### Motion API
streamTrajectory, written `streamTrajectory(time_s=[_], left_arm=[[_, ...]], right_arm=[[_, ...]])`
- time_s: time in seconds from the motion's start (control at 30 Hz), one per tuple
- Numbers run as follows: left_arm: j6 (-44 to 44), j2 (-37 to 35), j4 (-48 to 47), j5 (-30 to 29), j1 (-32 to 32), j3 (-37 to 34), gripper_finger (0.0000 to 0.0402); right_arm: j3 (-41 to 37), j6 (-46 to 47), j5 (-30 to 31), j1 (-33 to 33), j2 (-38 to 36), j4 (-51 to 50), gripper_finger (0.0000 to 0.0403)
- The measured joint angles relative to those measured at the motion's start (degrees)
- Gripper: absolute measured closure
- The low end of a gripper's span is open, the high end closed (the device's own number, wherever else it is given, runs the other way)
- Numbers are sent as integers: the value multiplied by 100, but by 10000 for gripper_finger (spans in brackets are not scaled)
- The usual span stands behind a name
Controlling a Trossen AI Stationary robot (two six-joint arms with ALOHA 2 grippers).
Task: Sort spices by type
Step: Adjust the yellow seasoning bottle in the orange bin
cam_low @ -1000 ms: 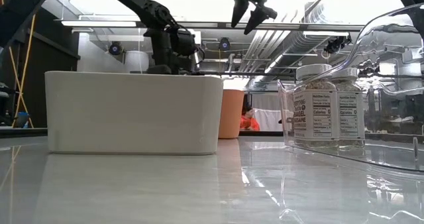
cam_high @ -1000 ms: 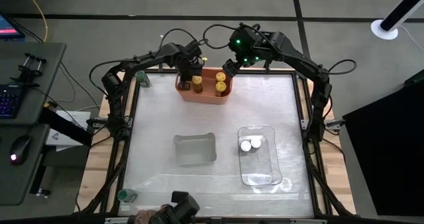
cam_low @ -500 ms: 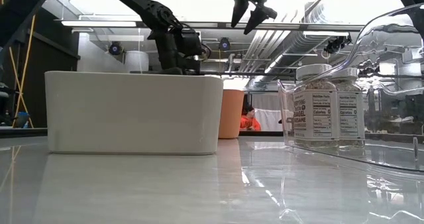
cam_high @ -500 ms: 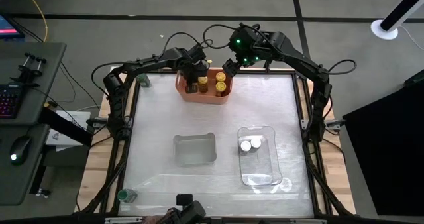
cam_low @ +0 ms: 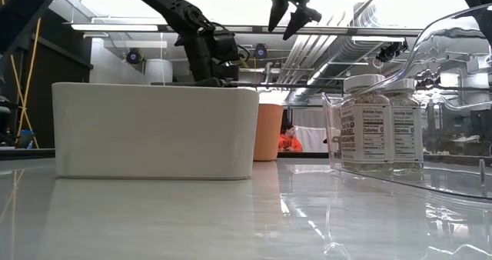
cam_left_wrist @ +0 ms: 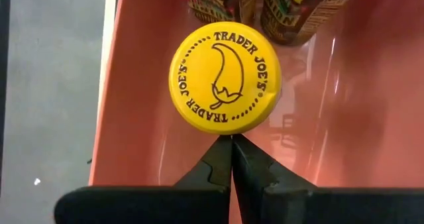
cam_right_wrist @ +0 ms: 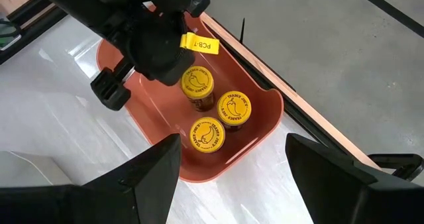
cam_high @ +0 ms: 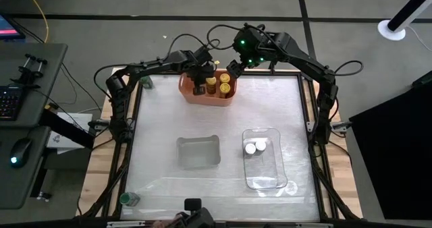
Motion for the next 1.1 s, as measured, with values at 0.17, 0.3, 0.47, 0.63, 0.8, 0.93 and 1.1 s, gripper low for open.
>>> streamTrajectory(time_s=[0.17, 0.3, 0.47, 0.63, 0.8, 0.93, 1.1], left_arm=[[134, 0, 36, 51, -77, 0, 401], [175, 2, 37, 7, -115, 0, 401], [358, 2, -106, -658, -49, 0, 401], [403, 2, 200, -455, 119, 0, 401], [406, 75, 445, -75, 160, 4, 401], [405, 182, 384, 49, 108, 4, 401], [404, 318, 447, 58, -26, 4, 401]], right_arm=[[0, 0, -2, 0, 0, 4, 135], [0, 0, -2, 0, -1, 7, 135], [0, 0, -7, 0, -2, 3, 135], [0, 0, -22, 0, -2, 2, 135], [0, -2, -20, 0, -2, 0, 135], [0, -2, -17, 0, -2, -2, 135], [0, -44, 12, -2, -2, 7, 135]])
